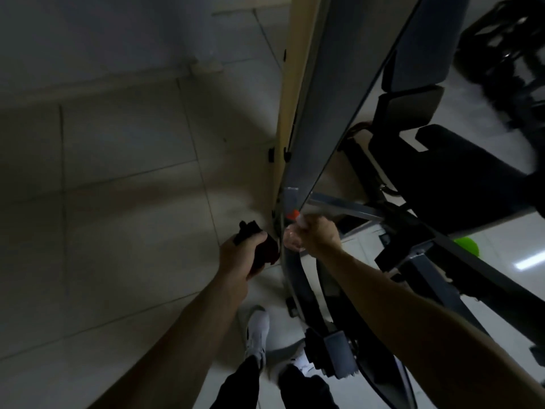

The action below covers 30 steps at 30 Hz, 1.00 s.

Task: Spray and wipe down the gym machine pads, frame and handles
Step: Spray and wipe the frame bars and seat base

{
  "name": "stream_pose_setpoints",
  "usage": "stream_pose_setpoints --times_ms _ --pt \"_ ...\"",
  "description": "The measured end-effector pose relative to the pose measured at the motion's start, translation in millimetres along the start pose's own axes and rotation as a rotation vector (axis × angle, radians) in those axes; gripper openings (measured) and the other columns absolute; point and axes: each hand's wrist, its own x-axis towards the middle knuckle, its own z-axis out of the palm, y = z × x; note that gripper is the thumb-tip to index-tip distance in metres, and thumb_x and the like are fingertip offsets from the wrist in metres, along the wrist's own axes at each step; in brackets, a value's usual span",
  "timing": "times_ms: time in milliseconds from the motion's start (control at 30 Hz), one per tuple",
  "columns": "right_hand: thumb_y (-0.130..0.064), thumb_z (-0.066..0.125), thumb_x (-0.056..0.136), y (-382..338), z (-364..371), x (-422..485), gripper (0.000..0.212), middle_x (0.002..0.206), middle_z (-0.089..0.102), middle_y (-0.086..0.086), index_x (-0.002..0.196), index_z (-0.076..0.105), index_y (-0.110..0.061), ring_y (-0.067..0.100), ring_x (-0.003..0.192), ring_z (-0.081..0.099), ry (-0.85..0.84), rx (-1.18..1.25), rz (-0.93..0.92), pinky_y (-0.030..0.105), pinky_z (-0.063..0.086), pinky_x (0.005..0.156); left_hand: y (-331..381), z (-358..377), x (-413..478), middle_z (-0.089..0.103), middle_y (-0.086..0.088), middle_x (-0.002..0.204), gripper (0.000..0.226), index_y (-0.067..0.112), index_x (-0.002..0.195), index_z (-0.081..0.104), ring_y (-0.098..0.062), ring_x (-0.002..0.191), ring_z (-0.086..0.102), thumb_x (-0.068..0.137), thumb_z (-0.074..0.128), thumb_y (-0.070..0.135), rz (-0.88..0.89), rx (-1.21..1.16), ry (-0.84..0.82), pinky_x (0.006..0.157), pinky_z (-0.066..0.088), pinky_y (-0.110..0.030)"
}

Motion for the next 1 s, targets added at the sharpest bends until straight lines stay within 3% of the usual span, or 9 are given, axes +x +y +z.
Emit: stream_pose_setpoints --times_ms 200,333,467,600,700,767,833,933,1000 --pt "-0.057 0.048 0.102 -0.3 7.1 2.4 0.030 0.090 0.067 -0.001 0.084 0.047 -0.033 0.016 0.077 0.065 -0.046 -0.042 -0.016 0.035 0.056 0.072 3.8 4.8 -1.4 0.074 -0.011 0.101 0.019 0.019 0.101 0.068 -0.027 0.092 0.073 0.087 0.080 0.023 0.031 0.042 -0.108 0.074 0.060 -0.037" --pt "-0.045 0.067 0.094 2.2 -18.1 -11.2 0.042 0.116 0.064 -0.005 0.131 0.053 -0.031 0.017 0.096 0.066 -0.144 0.048 -0.022 0.020 0.050 0.073 6.9 26.8 -10.8 0.075 -0.008 0.104 0.030 0.019 0.114 0.070 -0.024 0.094 0.073 0.087 0.081 0.024 0.078 0.090 -0.179 0.068 0.058 -0.032" --pt "-0.005 0.057 0.097 17.7 -73.7 -55.3 0.027 0.109 0.073 0.008 0.119 0.068 -0.015 0.028 0.102 0.069 0.169 0.676 -0.003 0.019 0.051 0.073 10.0 73.8 -37.0 0.075 -0.006 0.112 0.036 0.019 0.121 0.069 -0.023 0.098 0.074 0.088 0.080 0.026 0.104 0.128 -0.350 0.071 0.060 -0.033" --pt "-0.037 0.047 0.107 55.9 -118.7 -107.3 0.038 0.104 0.076 0.014 0.106 0.076 -0.013 0.030 0.092 0.073 -0.053 1.566 0.343 0.038 0.054 0.078 -4.4 138.6 -69.6 0.077 0.000 0.104 0.017 0.027 0.106 0.072 -0.021 0.101 0.073 0.090 0.075 0.030 0.377 0.387 -0.537 0.085 0.059 -0.036" --pt "-0.053 0.039 0.106 103.6 -133.3 -139.9 0.053 0.109 0.075 0.010 0.111 0.076 -0.017 0.025 0.088 0.073 -0.177 1.807 0.402 0.037 0.049 0.081 -37.5 186.7 -89.2 0.067 -0.001 0.120 0.039 0.023 0.128 0.061 -0.020 0.107 0.067 0.092 0.074 0.033 0.441 0.615 -0.786 0.073 0.061 -0.031" --pt "-0.046 0.044 0.107 135.9 -131.3 -153.1 0.043 0.101 0.075 0.009 0.112 0.074 -0.015 0.022 0.082 0.073 -0.074 1.843 0.412 0.033 0.053 0.073 -57.1 204.8 -91.8 0.055 0.005 0.138 0.065 0.023 0.141 0.047 -0.018 0.125 0.057 0.088 0.075 0.048 0.387 0.652 -0.838 0.096 0.055 -0.046" --pt "-0.039 0.046 0.107 173.3 -130.0 -162.9 0.038 0.104 0.073 0.009 0.122 0.070 -0.014 0.020 0.082 0.071 0.063 1.847 0.443 0.032 0.049 0.070 -73.2 214.9 -85.9 0.045 0.011 0.144 0.076 0.023 0.153 0.037 -0.011 0.132 0.045 0.092 0.068 0.055 0.381 0.688 -0.725 0.110 0.039 -0.035" --pt "-0.026 0.047 0.108 225.6 -124.2 -170.4 0.026 0.094 0.073 0.012 0.118 0.067 -0.012 0.021 0.071 0.069 0.222 1.727 0.507 0.031 0.050 0.063 -85.6 215.5 -61.4 0.059 0.011 0.099 0.001 0.033 0.097 0.062 -0.019 0.107 0.063 0.097 0.061 0.032 0.548 1.074 -0.548 0.092 0.051 -0.035" --pt "-0.015 0.056 0.106 248.4 -113.4 -165.8 0.016 0.074 0.075 0.006 0.112 0.067 -0.007 0.019 0.060 0.073 0.294 1.453 0.584 0.025 0.055 0.053 -91.8 218.9 -52.3 0.057 0.007 0.076 0.025 0.027 0.069 0.050 -0.026 0.088 0.068 0.091 0.061 0.030 0.624 1.449 -0.555 0.075 0.054 -0.032"
